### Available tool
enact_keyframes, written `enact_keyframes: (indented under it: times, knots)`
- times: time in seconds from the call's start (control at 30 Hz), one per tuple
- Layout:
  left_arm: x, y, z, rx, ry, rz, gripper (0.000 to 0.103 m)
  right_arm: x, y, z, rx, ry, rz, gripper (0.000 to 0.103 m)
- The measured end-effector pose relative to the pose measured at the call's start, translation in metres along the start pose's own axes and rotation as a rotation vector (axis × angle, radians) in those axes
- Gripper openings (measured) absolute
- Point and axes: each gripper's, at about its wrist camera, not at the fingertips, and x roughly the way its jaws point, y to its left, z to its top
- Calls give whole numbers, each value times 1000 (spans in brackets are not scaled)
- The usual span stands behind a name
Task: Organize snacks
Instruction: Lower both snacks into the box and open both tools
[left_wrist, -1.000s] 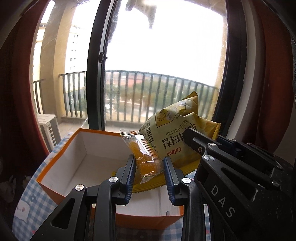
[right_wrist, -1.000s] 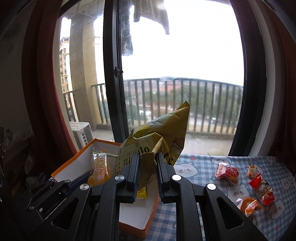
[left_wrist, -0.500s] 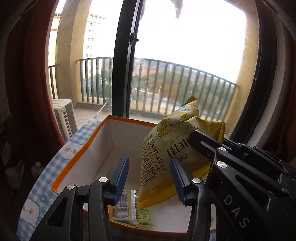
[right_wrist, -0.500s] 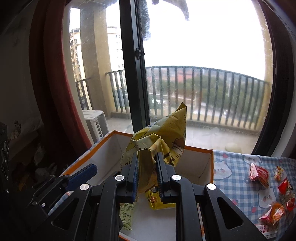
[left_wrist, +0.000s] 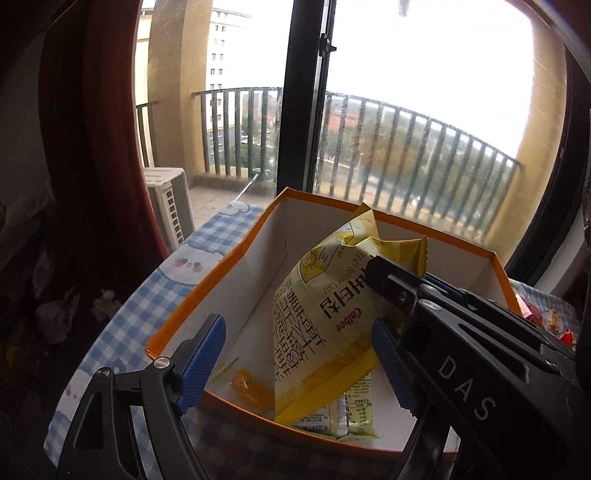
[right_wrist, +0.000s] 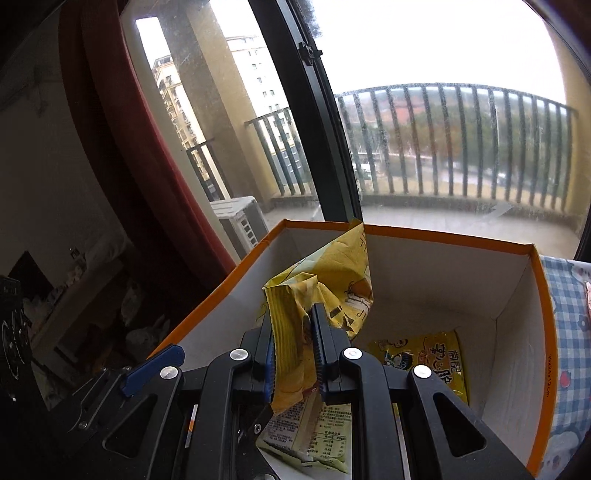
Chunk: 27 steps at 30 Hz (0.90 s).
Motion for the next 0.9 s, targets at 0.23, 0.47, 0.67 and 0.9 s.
enact_keyframes:
  times: [0.23, 0.47, 0.67, 0.9]
  knots:
    - [6, -13, -4, 19, 35, -15, 85, 1, -8, 0, -12, 67, -74, 32]
    - [5, -26, -7, 48, 38, -58, 93, -17, -14, -4, -25, 57, -216, 79]
    - [0, -27, -8, 49, 40, -74, 99, -33, -14, -7, -63, 54, -270, 82]
    - [-16, -30, -15, 65, 17, -77, 100, -50, -16, -10, -82, 49, -276, 84]
